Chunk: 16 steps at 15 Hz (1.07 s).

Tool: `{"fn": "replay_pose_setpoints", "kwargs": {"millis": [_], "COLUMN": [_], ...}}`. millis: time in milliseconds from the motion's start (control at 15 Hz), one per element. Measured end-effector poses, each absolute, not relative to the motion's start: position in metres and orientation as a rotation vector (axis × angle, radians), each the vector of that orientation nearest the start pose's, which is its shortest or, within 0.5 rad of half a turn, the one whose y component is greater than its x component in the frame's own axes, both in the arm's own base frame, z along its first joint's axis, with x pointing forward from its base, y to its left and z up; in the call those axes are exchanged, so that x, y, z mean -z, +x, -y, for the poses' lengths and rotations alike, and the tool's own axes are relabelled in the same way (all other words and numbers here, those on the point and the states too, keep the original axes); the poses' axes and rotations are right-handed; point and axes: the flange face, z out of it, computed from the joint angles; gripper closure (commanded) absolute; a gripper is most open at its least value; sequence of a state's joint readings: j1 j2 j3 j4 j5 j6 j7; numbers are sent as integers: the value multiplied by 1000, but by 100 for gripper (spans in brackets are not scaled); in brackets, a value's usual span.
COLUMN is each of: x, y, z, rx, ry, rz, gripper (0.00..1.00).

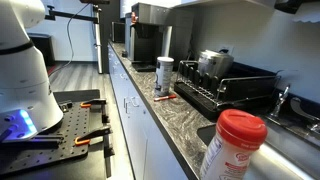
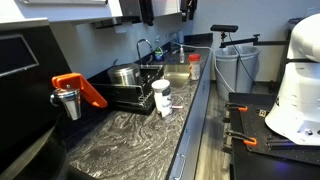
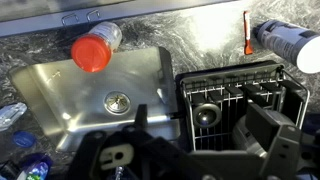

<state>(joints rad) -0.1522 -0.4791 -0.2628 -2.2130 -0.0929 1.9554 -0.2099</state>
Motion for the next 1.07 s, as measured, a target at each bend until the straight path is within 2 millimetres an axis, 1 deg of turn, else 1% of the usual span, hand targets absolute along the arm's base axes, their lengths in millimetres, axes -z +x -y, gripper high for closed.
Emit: {"fn": "replay_pose_setpoints", "kwargs": {"millis": [733, 867, 1067], "x": [-576, -572, -557], "y": [388, 391, 399], "z": [196, 194, 187], "rx": [327, 315, 267], "ry": [-3144, -3133, -3118], "rz": [-262, -263, -246], "gripper": [0, 0, 0]}}
